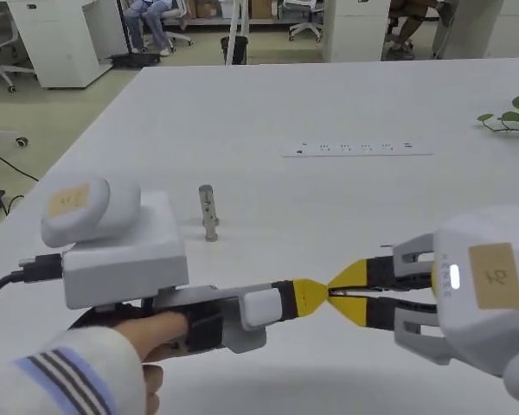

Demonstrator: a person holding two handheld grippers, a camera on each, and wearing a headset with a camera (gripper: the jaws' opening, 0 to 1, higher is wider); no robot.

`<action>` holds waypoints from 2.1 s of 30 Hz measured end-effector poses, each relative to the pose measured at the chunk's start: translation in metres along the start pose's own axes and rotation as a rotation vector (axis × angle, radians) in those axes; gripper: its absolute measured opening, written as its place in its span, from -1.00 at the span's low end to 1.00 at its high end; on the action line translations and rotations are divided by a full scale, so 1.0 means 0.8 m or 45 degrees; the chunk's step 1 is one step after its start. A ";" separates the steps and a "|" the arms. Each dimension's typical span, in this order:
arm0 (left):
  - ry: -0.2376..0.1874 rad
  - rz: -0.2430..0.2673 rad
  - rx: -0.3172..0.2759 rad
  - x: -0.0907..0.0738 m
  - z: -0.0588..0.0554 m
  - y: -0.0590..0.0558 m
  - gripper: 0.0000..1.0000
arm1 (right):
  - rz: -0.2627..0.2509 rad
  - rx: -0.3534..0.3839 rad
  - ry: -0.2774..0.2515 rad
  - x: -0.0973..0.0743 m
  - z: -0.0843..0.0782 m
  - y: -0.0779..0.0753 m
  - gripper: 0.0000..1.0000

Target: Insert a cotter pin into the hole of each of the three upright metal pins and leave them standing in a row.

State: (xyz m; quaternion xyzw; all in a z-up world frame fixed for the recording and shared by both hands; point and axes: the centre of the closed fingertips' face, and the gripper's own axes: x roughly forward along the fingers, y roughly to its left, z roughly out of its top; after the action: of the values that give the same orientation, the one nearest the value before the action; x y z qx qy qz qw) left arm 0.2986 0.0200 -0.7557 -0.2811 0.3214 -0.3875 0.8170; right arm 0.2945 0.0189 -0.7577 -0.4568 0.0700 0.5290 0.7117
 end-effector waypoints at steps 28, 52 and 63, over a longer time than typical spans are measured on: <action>0.101 -0.012 0.259 -0.017 -0.016 0.005 -1.00 | 0.188 0.366 -0.130 -0.002 -0.002 0.021 -0.58; 0.283 -0.264 0.803 -0.034 -0.047 -0.041 -1.00 | 0.574 0.570 -0.209 -0.018 0.010 0.078 -0.79; 0.346 -0.343 0.872 -0.036 -0.064 -0.047 -0.99 | 0.654 0.571 -0.218 -0.022 0.016 0.096 -0.84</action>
State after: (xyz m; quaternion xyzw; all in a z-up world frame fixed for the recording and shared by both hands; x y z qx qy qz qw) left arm 0.2294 0.0127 -0.7527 0.0220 0.2388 -0.6098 0.7554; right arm 0.2195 0.0179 -0.7840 -0.2105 0.2372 0.6985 0.6415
